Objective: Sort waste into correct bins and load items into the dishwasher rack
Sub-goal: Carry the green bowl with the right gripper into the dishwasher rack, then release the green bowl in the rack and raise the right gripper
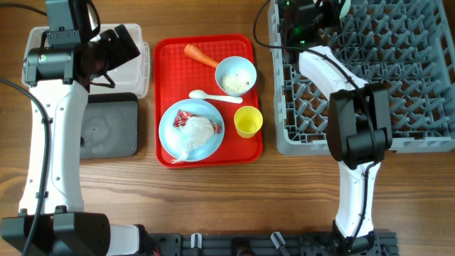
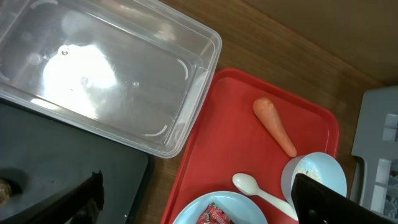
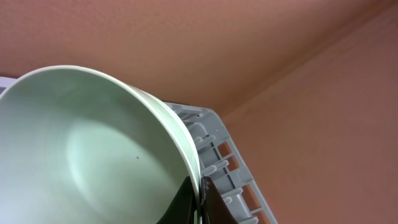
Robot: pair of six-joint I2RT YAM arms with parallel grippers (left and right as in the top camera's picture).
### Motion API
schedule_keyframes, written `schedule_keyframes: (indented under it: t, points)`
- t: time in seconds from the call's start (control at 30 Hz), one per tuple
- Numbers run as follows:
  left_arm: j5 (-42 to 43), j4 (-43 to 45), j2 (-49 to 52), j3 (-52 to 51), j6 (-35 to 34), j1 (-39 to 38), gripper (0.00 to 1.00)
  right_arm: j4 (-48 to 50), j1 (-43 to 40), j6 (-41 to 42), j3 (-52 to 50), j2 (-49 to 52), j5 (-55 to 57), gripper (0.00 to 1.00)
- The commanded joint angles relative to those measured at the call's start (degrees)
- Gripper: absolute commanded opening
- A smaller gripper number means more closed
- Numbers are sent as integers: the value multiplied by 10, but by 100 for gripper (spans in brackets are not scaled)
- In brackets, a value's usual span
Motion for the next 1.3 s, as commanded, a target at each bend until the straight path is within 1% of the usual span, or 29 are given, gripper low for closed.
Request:
schedule_keyframes:
  t: [0.0,0.17,0.4,0.47,0.5,0.53,0.57,0.63,0.67,0.73,0.93,1.07,1.2,1.27]
  points:
    - [-7,2,5,0,-5,2,97,-9,-3,-3,2,10,-7,4]
    - [-8,7,5,0,-5,2,98,-56,3,-5,1,10,-7,5]
    - [-8,10,5,0,-5,2,100,-66,26,-10,1,10,-7,6]
    - [-8,10,5,0,-5,2,100,-66,38,-23,1,10,-7,14]
    - [-8,10,5,0,-5,2,100,-66,43,-33,1,10,-7,20]
    - [-8,10,5,0,-5,2,100,-66,47,-40,1,10,-6,28]
    - [-8,10,5,0,-5,2,100,-66,52,-45,1,10,-7,38]
    - [-7,10,5,0,-5,2,100,-66,60,-52,1,10,-7,54]
    - [-7,10,5,0,-5,2,100,-66,64,-52,1,10,-7,60]
    - [-7,10,5,0,-5,2,100,-66,74,-52,1,10,-7,67]
    - [-7,9,5,0,-5,2,100,-66,108,-52,1,9,-19,72]
    - [-7,5,5,0,-5,2,100,-37,131,-45,1,1,-22,75]
    - [-7,-1,5,0,-5,2,100,-15,143,0,1,-34,-35,80]
    - [-7,-6,5,0,-5,2,100,-21,143,45,1,-70,-57,85]
